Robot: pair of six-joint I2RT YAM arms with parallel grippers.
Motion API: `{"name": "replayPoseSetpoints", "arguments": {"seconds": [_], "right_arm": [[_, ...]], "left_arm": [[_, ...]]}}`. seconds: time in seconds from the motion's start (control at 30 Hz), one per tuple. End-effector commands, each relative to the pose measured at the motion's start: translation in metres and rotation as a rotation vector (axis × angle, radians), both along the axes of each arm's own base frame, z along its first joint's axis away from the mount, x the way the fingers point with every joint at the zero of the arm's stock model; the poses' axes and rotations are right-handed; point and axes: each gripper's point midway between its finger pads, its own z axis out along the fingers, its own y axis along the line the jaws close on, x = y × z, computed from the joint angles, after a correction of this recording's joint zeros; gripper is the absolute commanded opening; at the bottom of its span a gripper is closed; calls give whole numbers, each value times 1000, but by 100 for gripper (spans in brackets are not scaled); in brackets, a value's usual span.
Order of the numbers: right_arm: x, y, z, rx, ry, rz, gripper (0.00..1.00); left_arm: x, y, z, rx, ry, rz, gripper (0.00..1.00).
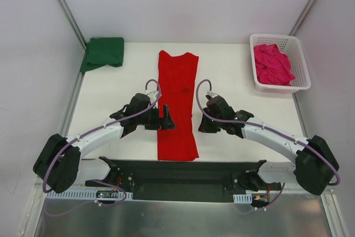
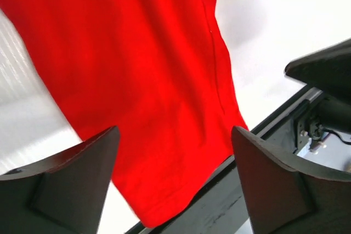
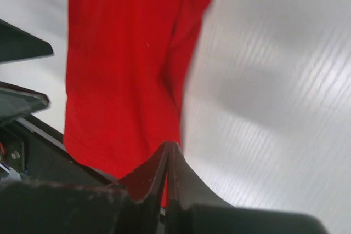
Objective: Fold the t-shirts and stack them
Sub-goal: Grab the bottom of the folded rectangular tshirt with both arms
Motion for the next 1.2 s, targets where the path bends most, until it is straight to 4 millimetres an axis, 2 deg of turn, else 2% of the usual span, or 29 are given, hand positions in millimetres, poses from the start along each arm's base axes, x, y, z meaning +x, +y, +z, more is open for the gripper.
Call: {"name": "replayPoseSetpoints", "arguments": {"seconds": [0.0, 0.03, 0.07, 0.1, 0.13, 0.23, 0.27, 0.33, 0.37, 0.4, 0.47, 0.5, 0.57, 0.63, 0.73, 0.87, 1.03, 1.17], "right_arm": [[36, 20, 32, 7, -111, 30, 1], [42, 22, 28, -5, -108, 28, 2], [44, 27, 30, 13, -96, 45, 1], [55, 28, 35, 25, -104, 34, 2], [60, 28, 31, 22, -91, 34, 1], [82, 35, 43, 81, -103, 31, 1], [84, 38, 35, 84, -72, 45, 1], [96, 38, 38, 97, -71, 47, 2], [96, 40, 32, 101, -48, 58, 2], [100, 40, 30, 105, -41, 61, 2], [101, 47, 28, 129, -21, 94, 2], [104, 46, 27, 136, -17, 93, 1], [104, 47, 26, 167, -1, 93, 2], [107, 47, 27, 203, 0, 86, 1], [97, 50, 25, 255, 28, 115, 1], [85, 58, 20, 320, 68, 165, 1], [66, 71, 9, 425, 150, 248, 1], [59, 69, -7, 403, 173, 253, 1]], "left_arm": [[7, -15, 21, -37, -78, -29, 67], [6, -18, 26, -49, -105, -39, 35], [5, -21, 27, -56, -114, -42, 19], [5, -23, 29, -64, -125, -46, 8], [4, -29, 33, -89, -133, -56, 0], [-2, -48, 44, -165, -152, -101, 0], [-3, -54, 49, -191, -162, -115, 0], [-14, -64, 49, -241, -133, -150, 0], [-14, -71, 58, -290, -158, -164, 0], [-17, -73, 51, -298, -138, -173, 0], [-26, -84, 60, -368, -138, -213, 0], [-29, -86, 55, -375, -123, -225, 0], [-38, -93, 60, -420, -116, -266, 0], [-45, -95, 57, -437, -85, -278, 0], [-55, -96, 56, -469, -64, -312, 0], [-64, -97, 43, -449, -32, -338, 0], [-68, -98, 16, -400, 13, -333, 0], [-70, -101, -5, -352, 32, -336, 0]]}}
